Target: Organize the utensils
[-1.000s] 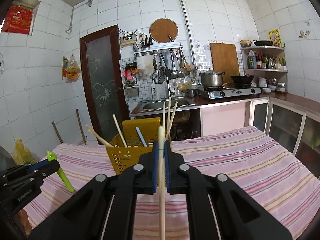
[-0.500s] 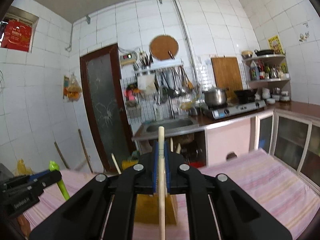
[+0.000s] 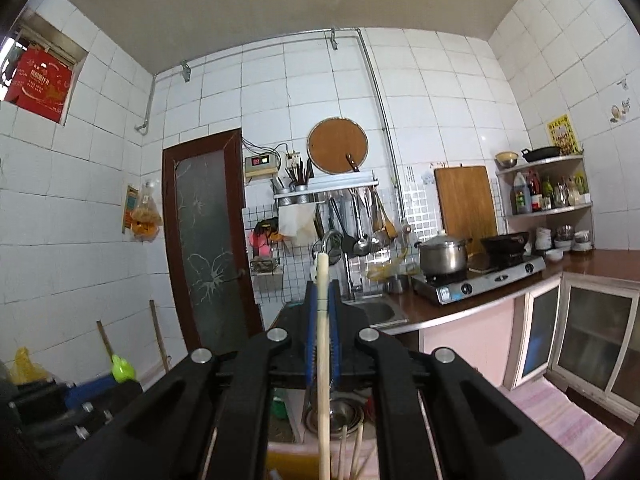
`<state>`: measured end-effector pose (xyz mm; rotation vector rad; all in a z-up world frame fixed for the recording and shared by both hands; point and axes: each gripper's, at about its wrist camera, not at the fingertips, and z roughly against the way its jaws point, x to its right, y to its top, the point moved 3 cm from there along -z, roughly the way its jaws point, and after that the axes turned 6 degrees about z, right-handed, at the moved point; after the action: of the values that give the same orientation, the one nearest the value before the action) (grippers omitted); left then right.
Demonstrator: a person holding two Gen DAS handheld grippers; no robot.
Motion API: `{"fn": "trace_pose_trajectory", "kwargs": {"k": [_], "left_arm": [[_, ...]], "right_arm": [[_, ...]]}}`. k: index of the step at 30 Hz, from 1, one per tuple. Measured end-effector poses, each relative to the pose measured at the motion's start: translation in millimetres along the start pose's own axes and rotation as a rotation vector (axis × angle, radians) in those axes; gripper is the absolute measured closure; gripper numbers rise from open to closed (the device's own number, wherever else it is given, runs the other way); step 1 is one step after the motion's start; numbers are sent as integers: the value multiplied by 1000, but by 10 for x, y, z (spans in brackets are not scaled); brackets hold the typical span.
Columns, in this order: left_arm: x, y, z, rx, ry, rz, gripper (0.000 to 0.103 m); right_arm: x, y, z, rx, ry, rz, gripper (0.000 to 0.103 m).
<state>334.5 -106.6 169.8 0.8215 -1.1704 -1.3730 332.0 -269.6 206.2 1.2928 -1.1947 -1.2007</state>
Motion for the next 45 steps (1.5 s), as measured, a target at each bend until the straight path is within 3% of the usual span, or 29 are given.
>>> {"fn": "trace_pose_trajectory", "kwargs": {"k": [8, 14, 18, 19, 20, 22, 23, 24, 28, 30, 35, 39, 45], "left_arm": [[-117, -380, -479, -62, 7, -8, 87], [-337, -557, -476, -123, -9, 55, 87], [-461, -588, -239, -124, -7, 78, 85], [-481, -579, -178, -121, -1, 77, 76], [-493, -572, -101, -117, 4, 77, 59], [-536, -534, 118, -89, 13, 87, 36], [-554, -519, 250, -67, 17, 92, 24], [-566, -511, 368, -57, 23, 93, 19], [-593, -539, 747, -35, 36, 90, 5], [-639, -622, 969, -33, 45, 101, 5], [-752, -989, 1364, -44, 69, 110, 5], [-820, -1397, 1590, -81, 71, 100, 5], [-835, -1894, 1829, -54, 119, 98, 5]], "right_arm": [[77, -429, -375, -42, 6, -16, 97], [29, -851, -352, -120, 29, 14, 97], [40, -1006, -237, -174, 14, 42, 96], [54, -1015, -196, -192, 12, 47, 96], [68, -1014, -166, -207, 11, 48, 94], [100, -987, -29, -244, 0, 51, 80], [106, -970, 37, -249, -6, 54, 53], [116, -937, 152, -248, -17, 60, 36], [117, -818, 606, -245, -47, 107, 34], [100, -781, 874, -250, -49, 124, 22], [-4, -907, 1565, -262, -71, 140, 8], [-109, -1127, 1941, -285, -81, 129, 5], [-344, -1575, 2354, -363, -64, 154, 5]]}}
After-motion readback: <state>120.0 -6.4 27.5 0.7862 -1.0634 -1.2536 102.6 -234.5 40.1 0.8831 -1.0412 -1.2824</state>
